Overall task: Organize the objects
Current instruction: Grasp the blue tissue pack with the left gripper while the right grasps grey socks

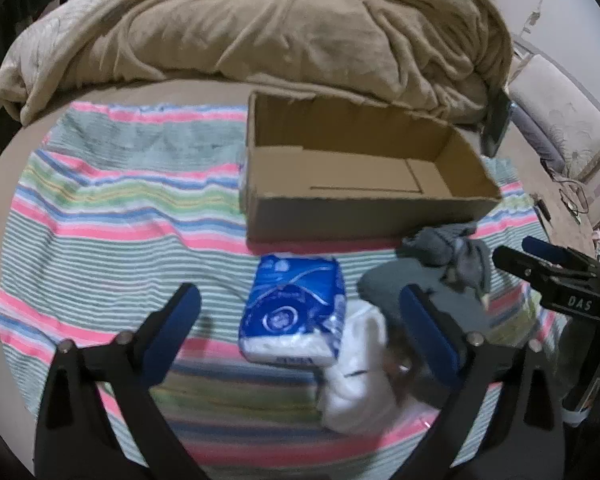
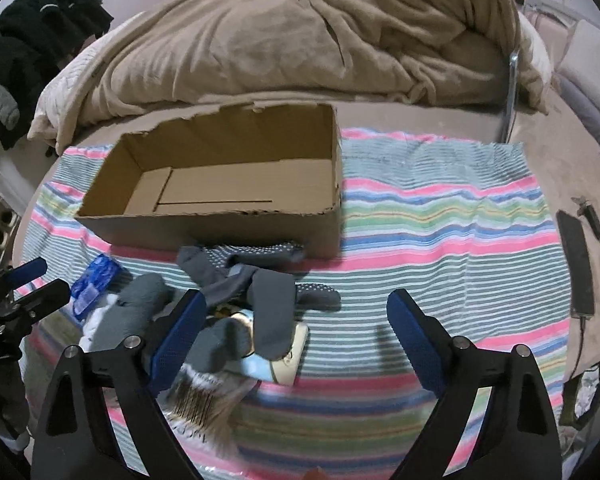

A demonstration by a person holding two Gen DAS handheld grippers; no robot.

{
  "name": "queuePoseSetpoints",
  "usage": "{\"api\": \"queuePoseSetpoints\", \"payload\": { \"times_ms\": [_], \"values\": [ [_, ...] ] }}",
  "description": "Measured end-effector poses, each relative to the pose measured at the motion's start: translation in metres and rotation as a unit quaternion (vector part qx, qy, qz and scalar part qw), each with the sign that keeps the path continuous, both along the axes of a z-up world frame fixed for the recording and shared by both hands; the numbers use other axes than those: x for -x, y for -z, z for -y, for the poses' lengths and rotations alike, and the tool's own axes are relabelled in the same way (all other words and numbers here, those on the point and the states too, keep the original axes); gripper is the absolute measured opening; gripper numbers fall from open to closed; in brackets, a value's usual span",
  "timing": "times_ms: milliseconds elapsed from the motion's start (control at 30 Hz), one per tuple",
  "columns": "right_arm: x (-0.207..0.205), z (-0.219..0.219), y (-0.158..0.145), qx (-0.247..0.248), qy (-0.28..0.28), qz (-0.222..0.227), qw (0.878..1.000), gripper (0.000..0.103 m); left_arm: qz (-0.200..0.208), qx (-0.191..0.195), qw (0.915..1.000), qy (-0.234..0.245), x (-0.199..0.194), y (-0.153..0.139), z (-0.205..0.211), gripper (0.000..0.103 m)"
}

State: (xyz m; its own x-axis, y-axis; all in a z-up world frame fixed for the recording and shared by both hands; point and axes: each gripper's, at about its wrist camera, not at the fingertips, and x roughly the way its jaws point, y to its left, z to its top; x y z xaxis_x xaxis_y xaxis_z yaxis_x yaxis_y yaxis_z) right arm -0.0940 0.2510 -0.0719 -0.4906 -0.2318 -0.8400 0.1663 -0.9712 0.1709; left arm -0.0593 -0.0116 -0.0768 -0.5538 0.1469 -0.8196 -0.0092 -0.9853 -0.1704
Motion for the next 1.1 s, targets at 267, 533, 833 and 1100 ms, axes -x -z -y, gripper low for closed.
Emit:
{"api": "queuePoseSetpoints", "payload": {
  "times_ms": [267, 533, 833, 1100],
  "values": [
    [0.02, 0.009, 0.02, 0.019, -0.011, 0.008, 1.0, 0.086, 0.032, -0.002, 0.9995, 0.003, 0.015, 0.027, 0.003, 0.089],
    [0.027, 0.015, 0.036, 0.035, -0.027, 0.026, 0.999, 0.064, 0.053, -0.018, 0.9984, 0.01, 0.018, 0.042, 0.003, 0.072],
    [0.019, 0.017, 0.027, 0.05, -0.042, 0.008, 0.998, 0.029, 0.045, -0.037, 0.9981, 0.021, 0.01, 0.037, 0.005, 0.057],
    [0.006, 0.014, 0.011, 0.037, -0.045, -0.007, 0.998, 0.019, 0.029, -0.033, 0.9989, 0.017, 0.001, 0.022, 0.003, 0.056]
  ]
}}
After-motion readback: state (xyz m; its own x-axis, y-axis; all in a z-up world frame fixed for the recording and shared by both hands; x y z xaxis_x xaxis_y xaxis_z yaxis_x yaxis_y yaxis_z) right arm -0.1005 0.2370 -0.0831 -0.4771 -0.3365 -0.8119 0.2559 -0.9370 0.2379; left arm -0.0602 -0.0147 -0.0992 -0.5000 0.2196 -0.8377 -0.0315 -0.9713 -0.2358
